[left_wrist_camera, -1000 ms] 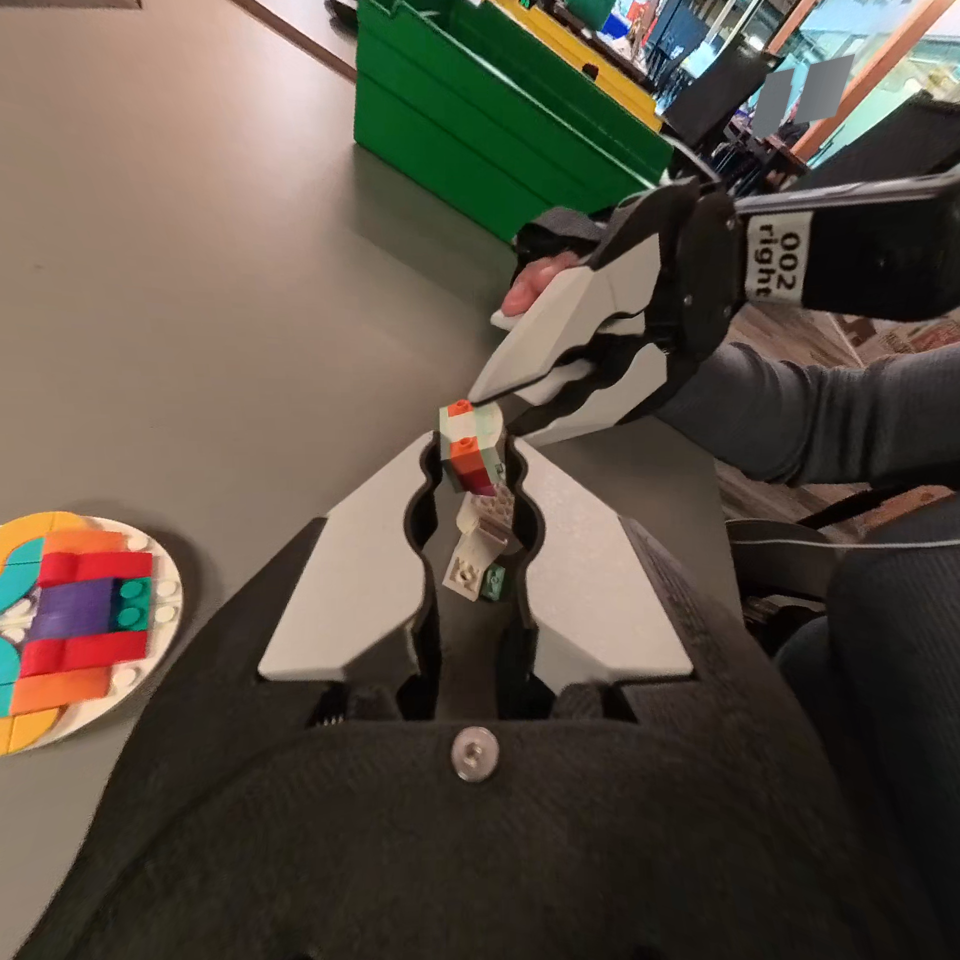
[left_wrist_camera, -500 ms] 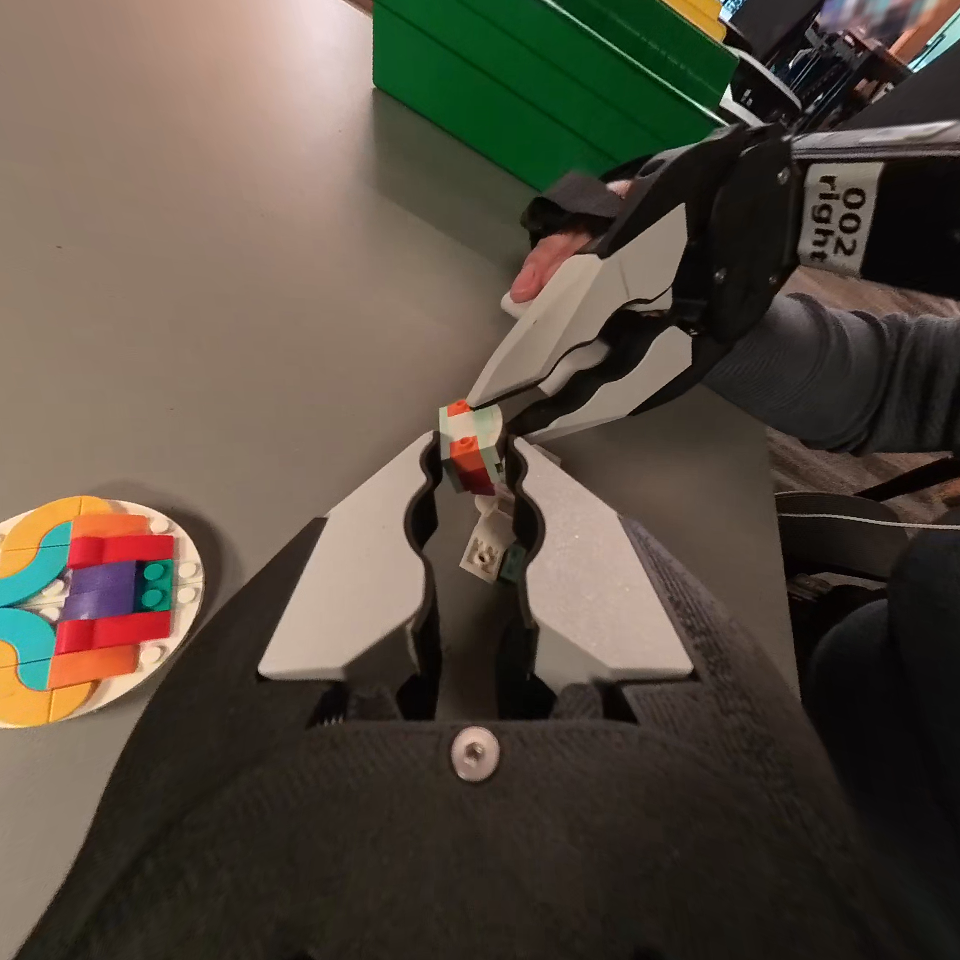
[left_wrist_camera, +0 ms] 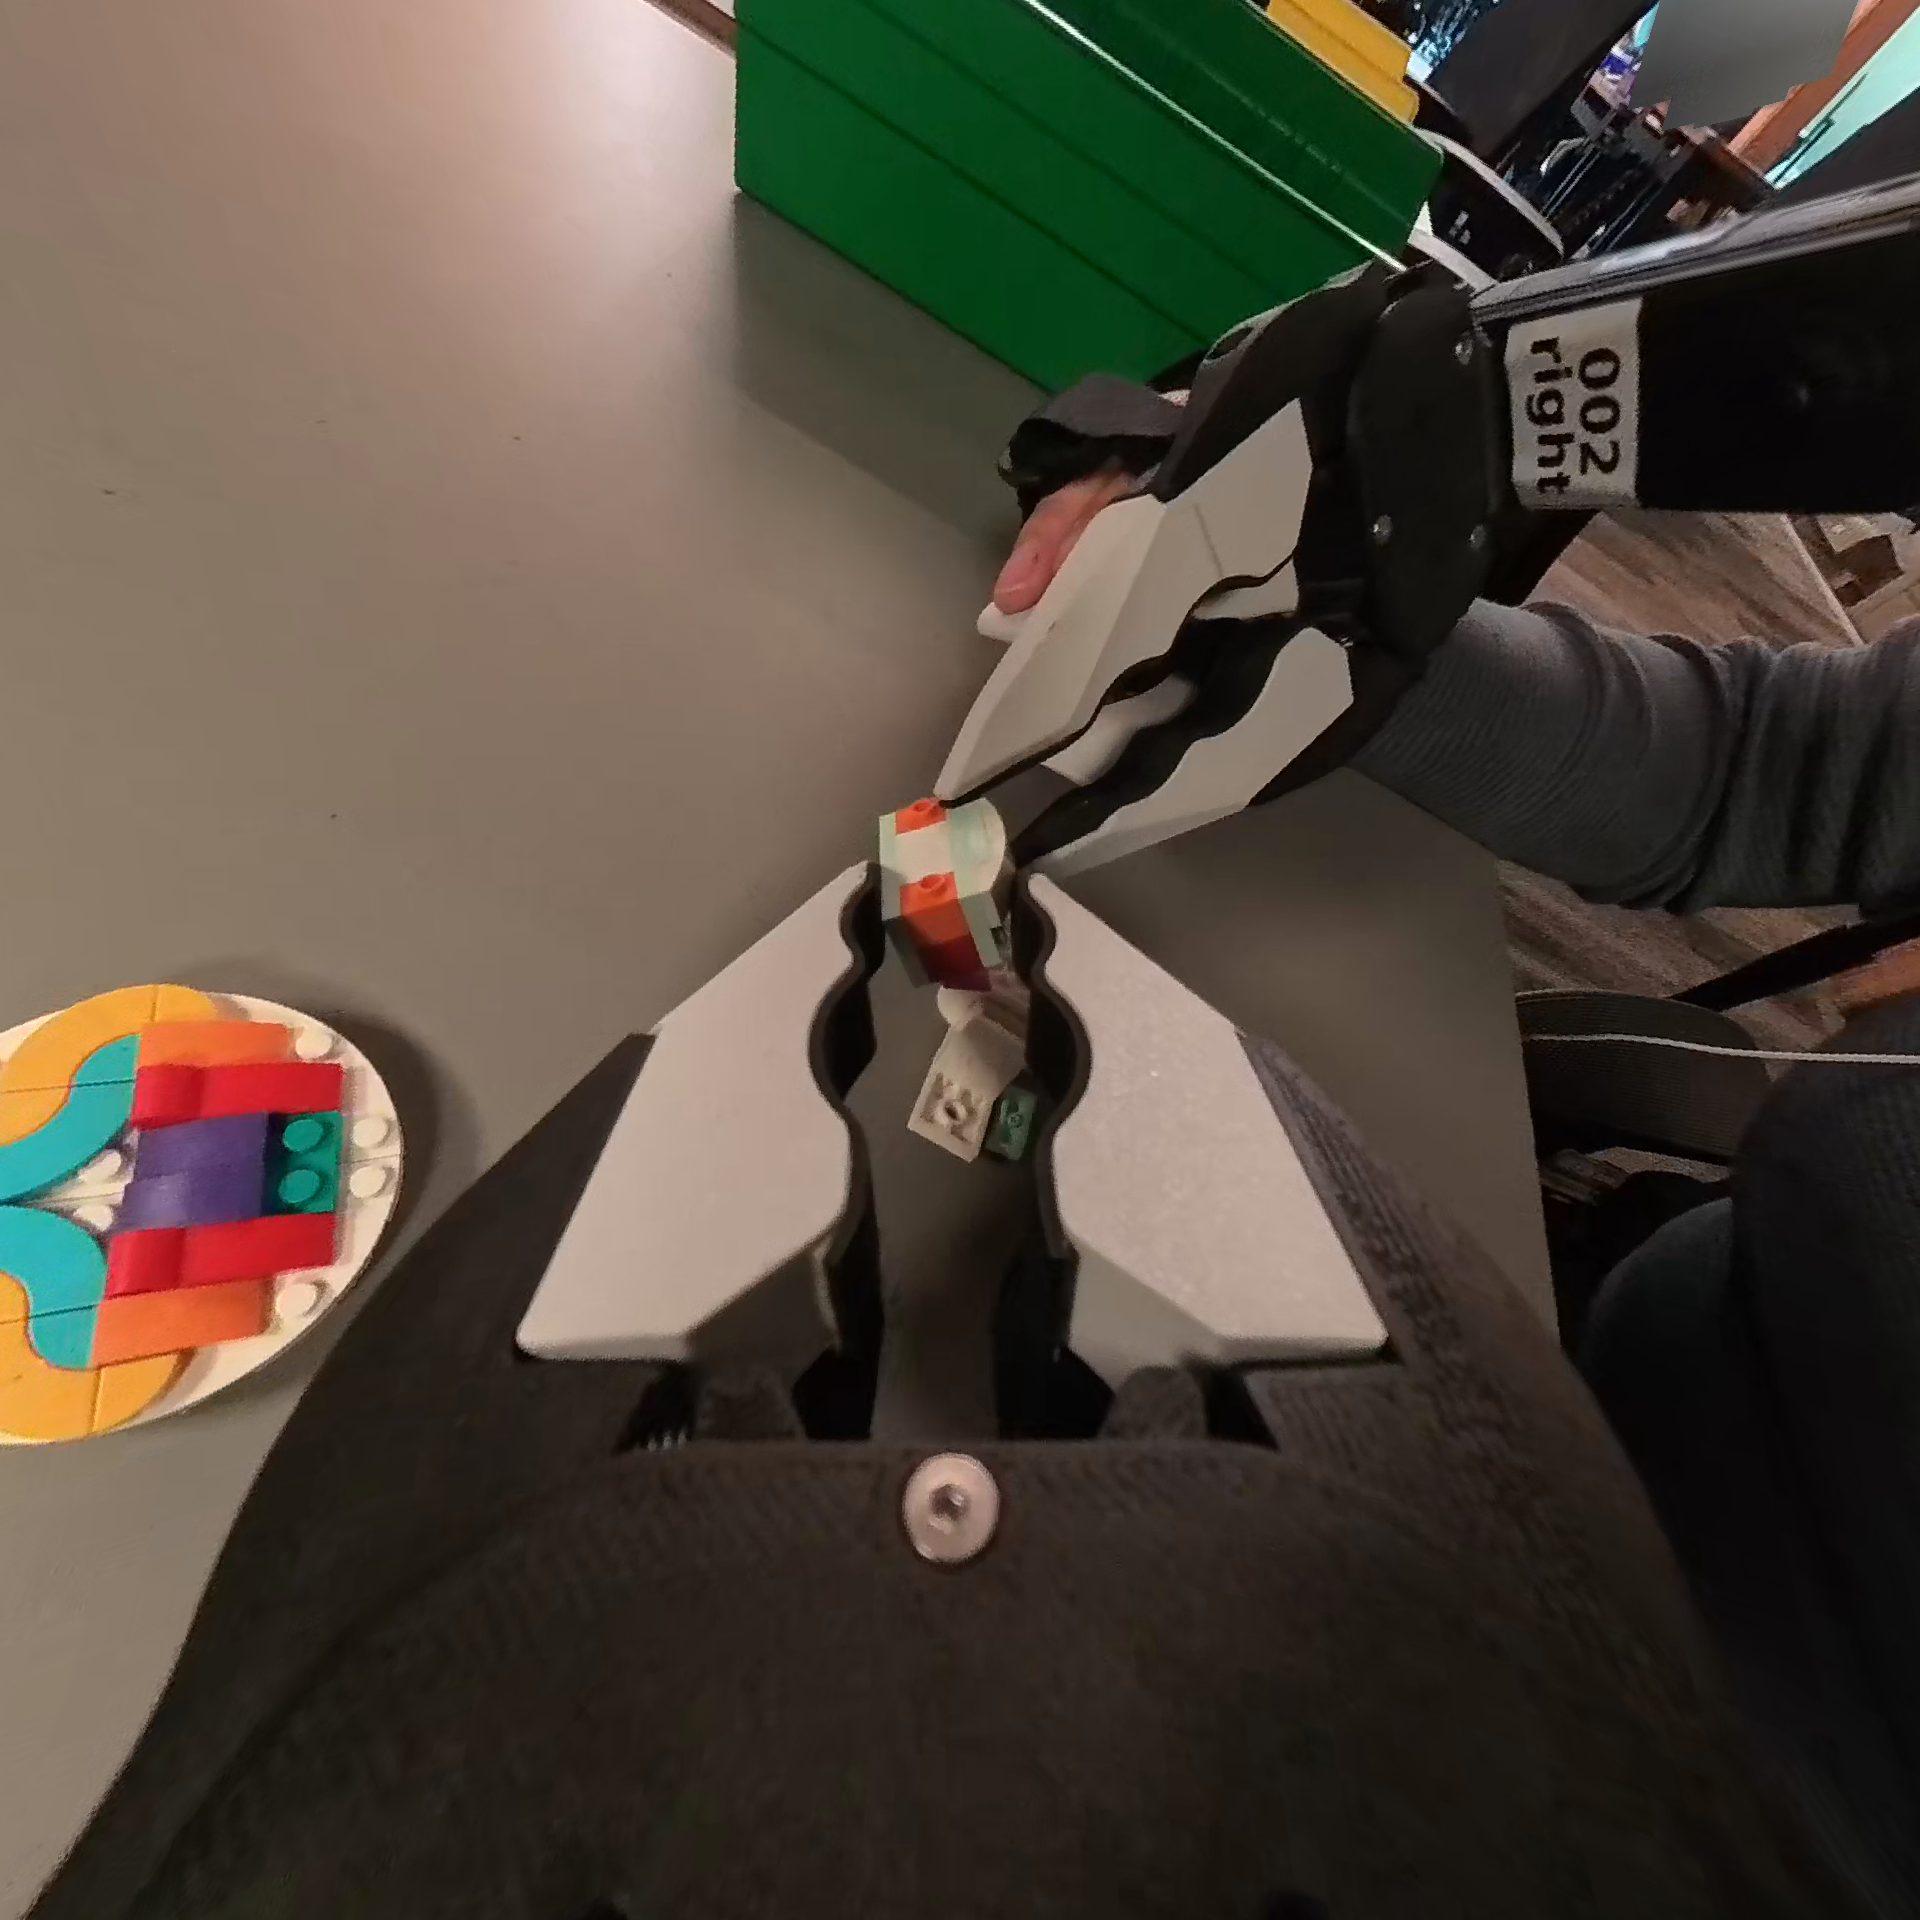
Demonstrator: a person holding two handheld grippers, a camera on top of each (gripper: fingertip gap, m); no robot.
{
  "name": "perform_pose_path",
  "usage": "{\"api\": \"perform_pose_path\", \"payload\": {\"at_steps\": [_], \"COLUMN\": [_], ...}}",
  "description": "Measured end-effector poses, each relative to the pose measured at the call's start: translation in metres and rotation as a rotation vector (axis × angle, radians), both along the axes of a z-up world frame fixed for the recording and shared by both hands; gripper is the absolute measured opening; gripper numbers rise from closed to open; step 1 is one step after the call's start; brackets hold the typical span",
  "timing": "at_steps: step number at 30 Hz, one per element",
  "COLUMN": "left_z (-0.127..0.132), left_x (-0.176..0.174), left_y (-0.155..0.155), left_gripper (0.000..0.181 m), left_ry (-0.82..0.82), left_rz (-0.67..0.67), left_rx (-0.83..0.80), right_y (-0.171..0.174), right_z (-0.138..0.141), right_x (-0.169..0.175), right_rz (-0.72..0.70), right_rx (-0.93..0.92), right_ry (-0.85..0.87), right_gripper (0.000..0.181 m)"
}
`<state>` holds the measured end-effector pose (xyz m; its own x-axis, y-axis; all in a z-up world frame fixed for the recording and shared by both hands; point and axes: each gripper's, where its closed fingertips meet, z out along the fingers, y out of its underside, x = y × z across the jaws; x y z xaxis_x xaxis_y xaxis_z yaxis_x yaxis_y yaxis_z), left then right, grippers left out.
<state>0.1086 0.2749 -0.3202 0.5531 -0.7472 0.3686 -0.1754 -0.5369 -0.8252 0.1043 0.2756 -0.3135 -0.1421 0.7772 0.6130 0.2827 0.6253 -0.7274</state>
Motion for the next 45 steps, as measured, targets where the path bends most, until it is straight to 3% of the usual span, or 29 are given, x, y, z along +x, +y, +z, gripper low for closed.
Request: {"api": "perform_pose_path", "payload": {"at_steps": [19, 22, 31, 34, 38, 45], "left_z": [-0.007, -0.001, 0.027, 0.029, 0.022, 0.010], "left_x": [0.001, 0.000, 0.001, -0.004, -0.007, -0.009], "left_y": [-0.001, -0.002, 0.001, 0.004, 0.010, 0.015], "left_gripper": [0.023, 0.023, 0.024, 0.020, 0.018, 0.018], "left_ry": [0.008, 0.018, -0.209, -0.114, -0.089, 0.040], "left_rz": [0.011, -0.008, 0.009, 0.042, 0.102, 0.138], "left_rx": [-0.043, 0.009, 0.014, 0.106, 0.066, 0.099], "right_y": [-0.004, -0.005, 0.001, 0.006, 0.011, 0.016], "right_z": [-0.008, 0.000, 0.028, 0.033, 0.028, 0.016], "right_x": [-0.003, -0.003, -0.003, -0.005, -0.006, -0.006], "right_rz": [0.002, 0.000, -0.068, -0.110, -0.182, -0.209], "right_rx": [0.076, 0.002, -0.070, -0.114, 0.049, 0.156], "right_ry": [-0.045, -0.019, 0.114, 0.135, 0.099, 0.019], "right_gripper": [0.013, 0.011, 0.005, 0.005, 0.005, 0.005]}}
